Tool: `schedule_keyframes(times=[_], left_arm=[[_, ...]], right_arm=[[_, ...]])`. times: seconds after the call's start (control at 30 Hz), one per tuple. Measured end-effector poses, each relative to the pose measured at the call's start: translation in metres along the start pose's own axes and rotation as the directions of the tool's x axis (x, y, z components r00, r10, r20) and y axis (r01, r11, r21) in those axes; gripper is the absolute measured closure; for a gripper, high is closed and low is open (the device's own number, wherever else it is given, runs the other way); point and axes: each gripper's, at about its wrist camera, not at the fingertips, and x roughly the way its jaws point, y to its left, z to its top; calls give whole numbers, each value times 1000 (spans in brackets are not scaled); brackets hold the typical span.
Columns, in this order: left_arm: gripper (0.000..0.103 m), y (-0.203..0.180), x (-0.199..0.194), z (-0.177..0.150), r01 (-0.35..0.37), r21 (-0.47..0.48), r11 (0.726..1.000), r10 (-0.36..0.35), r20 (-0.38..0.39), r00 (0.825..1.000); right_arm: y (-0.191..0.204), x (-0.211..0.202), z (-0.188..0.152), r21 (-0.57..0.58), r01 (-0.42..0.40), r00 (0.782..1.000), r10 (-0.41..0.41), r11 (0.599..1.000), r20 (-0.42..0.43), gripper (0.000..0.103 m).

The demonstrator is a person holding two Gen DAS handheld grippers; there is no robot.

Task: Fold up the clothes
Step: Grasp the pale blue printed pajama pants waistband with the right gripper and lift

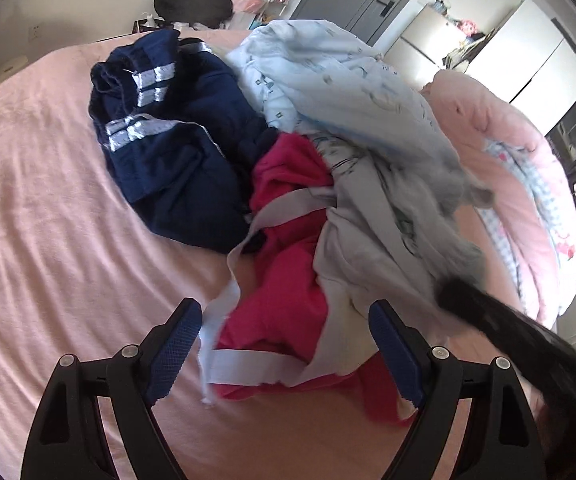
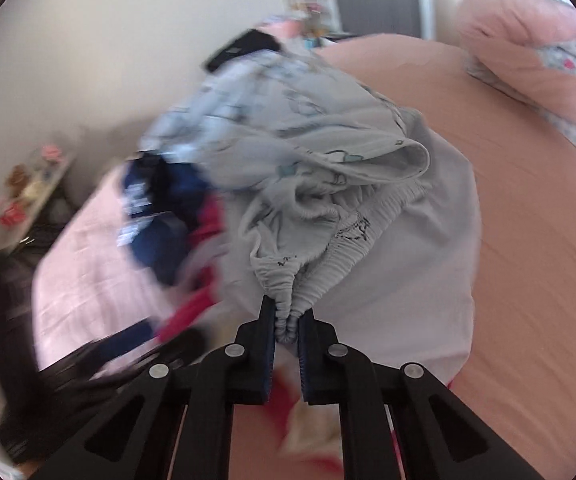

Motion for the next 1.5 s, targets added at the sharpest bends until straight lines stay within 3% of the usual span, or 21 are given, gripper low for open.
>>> schedule_keyframes(times=[0.07, 0.1, 0.2, 0.33, 0.43, 0.6, 0.67, 0.77, 0.8, 0.87, 1.03, 1.13, 1.17, 1.3, 1.5], left_arm=[[18, -5, 0, -1, 5, 20, 1000, -5, 2, 1000], [18, -7, -3, 0, 5, 33, 999, -5, 12, 1000], [18, -11, -16, 3, 45, 46, 998, -47, 45, 998], [18, -14, -31, 2, 97, 42, 994, -101, 93, 991], [18, -17, -30, -4, 84, 53, 995, -88, 83, 993], [18, -9, -22, -2, -30, 67, 997, 26, 54, 998], [18, -2, -23, 1, -50, 59, 997, 47, 55, 997], [18, 10, -28, 5, -50, 20, 999, 49, 62, 997], [18, 12, -28, 5, -49, 11, 999, 48, 60, 997], [18, 16, -28, 6, -43, -2, 999, 43, 49, 998], [17, 17, -23, 8, -57, 1, 998, 57, 42, 998], [17, 10, -21, 10, -139, 49, 989, 134, 79, 988], [17, 7, -21, 9, -132, 66, 989, 127, 79, 989], [17, -5, -22, 6, 7, 81, 997, -12, 54, 998], [17, -27, -29, 3, 97, 160, 982, -111, 76, 991]], right_arm=[[2, -17, -17, -1, -16, 1000, 16, 1000, -9, 95], [2, -25, -30, 13, -31, 999, 31, 999, -17, 102], [1, -47, -64, 51, -55, 998, 57, 997, -37, 103], [2, -43, -71, 25, 83, 996, -82, 996, -38, 103], [-9, -48, -59, 88, 58, 998, -57, 994, -11, 102], [-7, -21, -40, 119, -20, 1000, 22, 993, -15, 75], [-6, -15, -43, 136, -78, 997, 80, 988, -12, 71], [3, -4, -37, 111, -58, 998, 56, 992, 19, 71], [7, -4, -40, 92, -54, 998, 51, 994, 30, 74], [13, 4, -41, 38, 5, 1000, -6, 999, 30, 100], [27, 1, -62, -43, -9, 1000, 9, 999, 2, 101], [31, -4, -84, -31, -73, 996, 71, 997, -58, 103], [31, -3, -92, -29, -83, 993, 80, 996, -85, 103], [33, -2, -121, -40, -64, 987, 57, 997, -148, 103], [3, -31, -121, 93, 1, 994, 9, 996, -107, 103]])
